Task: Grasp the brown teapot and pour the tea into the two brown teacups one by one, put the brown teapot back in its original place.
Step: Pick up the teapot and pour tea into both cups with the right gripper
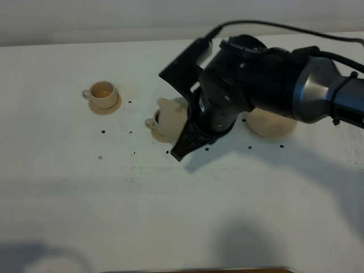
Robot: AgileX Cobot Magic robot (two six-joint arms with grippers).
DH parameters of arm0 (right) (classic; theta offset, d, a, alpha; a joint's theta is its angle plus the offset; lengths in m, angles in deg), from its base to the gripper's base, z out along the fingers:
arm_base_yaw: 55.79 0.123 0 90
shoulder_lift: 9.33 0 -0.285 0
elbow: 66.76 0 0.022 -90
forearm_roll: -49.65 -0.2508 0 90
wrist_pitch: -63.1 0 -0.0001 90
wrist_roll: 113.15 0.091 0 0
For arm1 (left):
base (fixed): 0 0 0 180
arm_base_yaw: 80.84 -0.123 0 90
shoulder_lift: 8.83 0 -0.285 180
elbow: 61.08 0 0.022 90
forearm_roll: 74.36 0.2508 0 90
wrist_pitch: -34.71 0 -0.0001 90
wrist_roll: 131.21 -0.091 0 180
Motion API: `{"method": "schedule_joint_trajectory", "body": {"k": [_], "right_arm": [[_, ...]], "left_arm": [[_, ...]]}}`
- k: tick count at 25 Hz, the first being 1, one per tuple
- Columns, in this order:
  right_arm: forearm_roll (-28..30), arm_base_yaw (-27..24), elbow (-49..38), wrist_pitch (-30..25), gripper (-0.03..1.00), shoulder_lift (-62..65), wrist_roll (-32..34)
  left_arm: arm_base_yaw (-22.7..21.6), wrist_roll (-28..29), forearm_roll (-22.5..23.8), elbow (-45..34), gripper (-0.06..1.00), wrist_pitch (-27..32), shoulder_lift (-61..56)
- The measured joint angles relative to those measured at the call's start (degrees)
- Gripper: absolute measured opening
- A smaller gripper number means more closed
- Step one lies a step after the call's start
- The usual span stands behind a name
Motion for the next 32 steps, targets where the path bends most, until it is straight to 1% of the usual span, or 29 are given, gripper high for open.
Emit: {"method": "schedule_joint_trajectory", "body": {"k": [6,10,13,22,27,29,32], "right_arm": [[-3.01,-0.62,-4.80,5.49,0.11,-1.11,0.00],[-3.54,-0.62,-5.17,8.72,0.11,-2.43,0.00],[-3.63,-1.09,-5.17,9.90,0.11,-4.05,0.00],[-4.25,-1.76,-5.25,10.18,0.11,-6.23,-0.13],[-4.38,-1.76,-5.46,7.96,0.11,-2.10,-1.91],[-2.98,-1.76,-5.41,7.60,0.11,-0.15,-2.35],[0.34,-1.76,-3.47,5.43,0.11,1.08,-3.40]], "left_arm": [[0.00,0.00,0.00,0.00,0.31,0.00,0.00],[0.00,0.00,0.00,0.00,0.31,0.00,0.00],[0.00,0.00,0.00,0.00,0.31,0.00,0.00],[0.00,0.00,0.00,0.00,0.31,0.00,0.00],[0.00,0.00,0.00,0.00,0.31,0.00,0.00],[0.00,0.00,0.00,0.00,0.31,0.00,0.00],[0.00,0.00,0.00,0.00,0.31,0.00,0.00]]}}
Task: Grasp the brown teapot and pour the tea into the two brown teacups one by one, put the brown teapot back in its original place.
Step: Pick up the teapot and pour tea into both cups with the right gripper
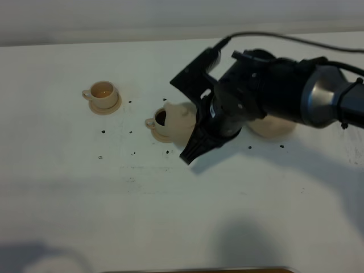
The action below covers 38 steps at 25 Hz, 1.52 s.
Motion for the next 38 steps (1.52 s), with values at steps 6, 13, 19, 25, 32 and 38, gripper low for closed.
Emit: {"method": "schedule_joint_trajectory", "body": {"k": [6,13,19,25,32,38], "right_arm": [[3.68,0.00,6.56,-1.80,0.11,-0.07,-6.56],[3.00,0.00,17.63,-4.00,0.11,-5.67,-15.09],[2.13,-1.21,26.01,-5.72,0.11,-12.28,-20.63],[2.32,-1.74,32.88,-6.71,0.11,-17.49,-25.67],[2.32,-1.74,41.96,-7.63,0.11,-22.99,-30.65],[6.23,-1.74,44.56,-8.11,0.11,-25.70,-32.32]], "left_arm": [[0.00,0.00,0.00,0.00,0.31,0.00,0.00],[0.00,0.00,0.00,0.00,0.31,0.00,0.00],[0.00,0.00,0.00,0.00,0.31,0.00,0.00],[0.00,0.00,0.00,0.00,0.31,0.00,0.00],[0.00,0.00,0.00,0.00,0.31,0.00,0.00],[0.00,0.00,0.00,0.00,0.31,0.00,0.00]]}}
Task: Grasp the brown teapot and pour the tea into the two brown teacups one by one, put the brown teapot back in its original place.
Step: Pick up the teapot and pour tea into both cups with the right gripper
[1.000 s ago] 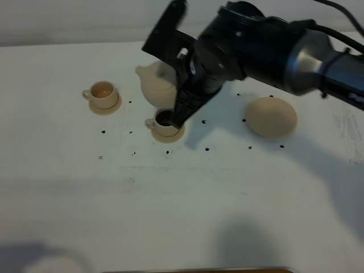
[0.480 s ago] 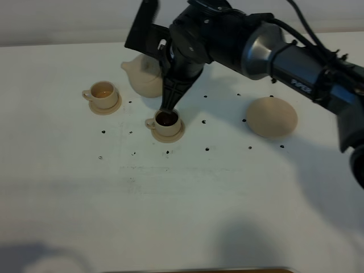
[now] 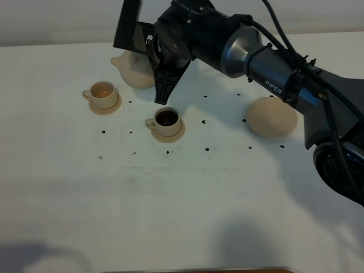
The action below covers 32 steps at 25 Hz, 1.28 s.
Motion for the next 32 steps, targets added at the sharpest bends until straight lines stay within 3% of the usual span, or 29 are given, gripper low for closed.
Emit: {"method": "schedule_joint_trajectory", "body": {"k": [32], "right_arm": [[9.43,1.90,0.06,9.82,0.11,-5.87,-0.17]], "left_arm": [[0.00,0.00,0.00,0.00,0.31,0.00,0.00]]}}
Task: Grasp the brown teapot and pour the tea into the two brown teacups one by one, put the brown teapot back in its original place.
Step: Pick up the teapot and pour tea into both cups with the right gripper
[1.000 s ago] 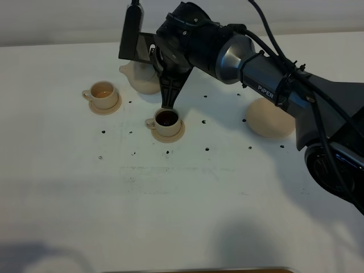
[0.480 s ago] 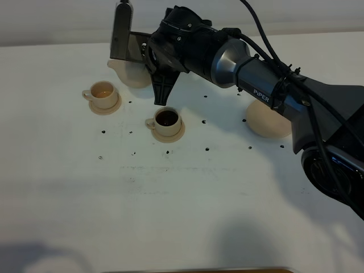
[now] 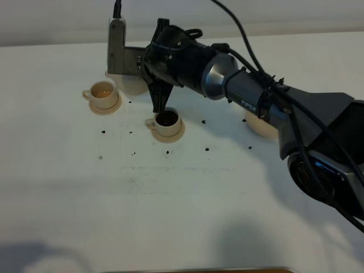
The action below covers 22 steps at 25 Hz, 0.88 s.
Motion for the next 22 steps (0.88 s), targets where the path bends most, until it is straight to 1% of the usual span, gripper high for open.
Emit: {"method": "schedule_joint_trajectory", "body": {"k": [13,22], "right_arm": [[10.09,1.31,0.00,3.88,0.11,-1.35,4.98],[16.32,1.31,0.00,5.06,0.11,-2.41,8.46]], "left_arm": [[0.00,0.00,0.00,0.00,0.31,0.00,0.00],[0.00,0.00,0.00,0.00,0.31,0.00,0.00]]}}
